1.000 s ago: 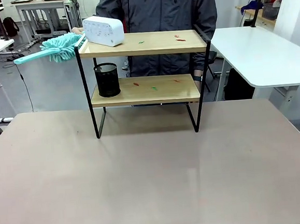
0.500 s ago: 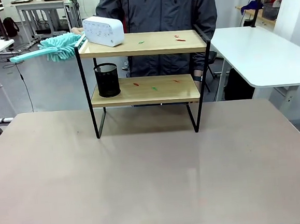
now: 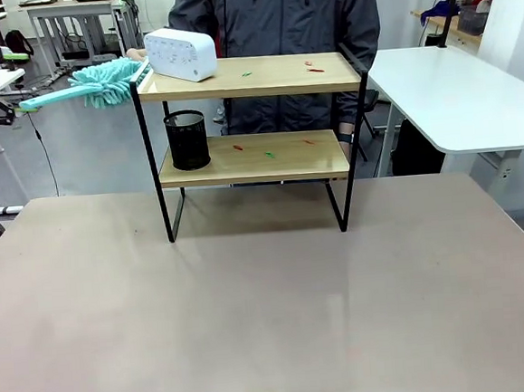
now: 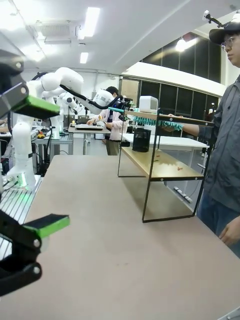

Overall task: Clean the shelf.
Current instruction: Pick up the Duster from the human, then clean the specific tier of the Shelf with the Duster once objects are removed.

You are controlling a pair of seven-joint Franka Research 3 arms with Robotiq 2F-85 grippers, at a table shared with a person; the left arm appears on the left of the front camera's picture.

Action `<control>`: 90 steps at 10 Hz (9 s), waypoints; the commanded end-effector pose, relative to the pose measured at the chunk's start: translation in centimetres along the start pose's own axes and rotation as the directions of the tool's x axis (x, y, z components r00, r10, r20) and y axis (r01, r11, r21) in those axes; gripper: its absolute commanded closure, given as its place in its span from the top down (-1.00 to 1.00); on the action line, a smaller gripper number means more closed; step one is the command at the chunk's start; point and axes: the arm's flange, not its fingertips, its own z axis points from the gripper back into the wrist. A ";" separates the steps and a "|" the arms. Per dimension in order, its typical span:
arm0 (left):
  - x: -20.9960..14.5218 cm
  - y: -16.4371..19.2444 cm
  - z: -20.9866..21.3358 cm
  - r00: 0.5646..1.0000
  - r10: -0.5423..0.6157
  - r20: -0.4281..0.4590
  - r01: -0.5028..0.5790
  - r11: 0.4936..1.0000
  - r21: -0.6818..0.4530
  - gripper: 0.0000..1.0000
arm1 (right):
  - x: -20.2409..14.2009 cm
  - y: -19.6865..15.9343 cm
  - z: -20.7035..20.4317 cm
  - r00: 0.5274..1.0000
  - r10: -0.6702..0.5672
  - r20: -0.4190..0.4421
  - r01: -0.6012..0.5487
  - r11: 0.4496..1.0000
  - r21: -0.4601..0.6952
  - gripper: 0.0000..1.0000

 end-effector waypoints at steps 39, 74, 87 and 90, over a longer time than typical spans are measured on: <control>-23.6 8.8 14.8 0.773 -0.489 -0.405 0.614 0.737 0.283 -1.00 | 0.4 0.2 0.0 0.999 0.029 0.016 -0.029 0.999 0.021 1.00; -36.6 -2.1 -10.7 0.482 -0.618 -0.622 0.849 0.152 0.506 -0.75 | 0.4 0.2 0.0 0.999 0.029 0.016 -0.029 0.999 0.021 1.00; -30.6 -4.3 -29.2 0.619 -0.540 -0.571 0.727 0.117 0.677 -0.75 | 0.4 0.2 0.0 0.999 0.029 0.016 -0.029 0.999 0.021 1.00; -31.4 -4.8 -34.0 0.564 -0.533 -0.631 0.779 0.090 0.621 -0.75 | 0.4 0.2 0.0 0.999 0.029 0.016 -0.029 0.999 0.021 1.00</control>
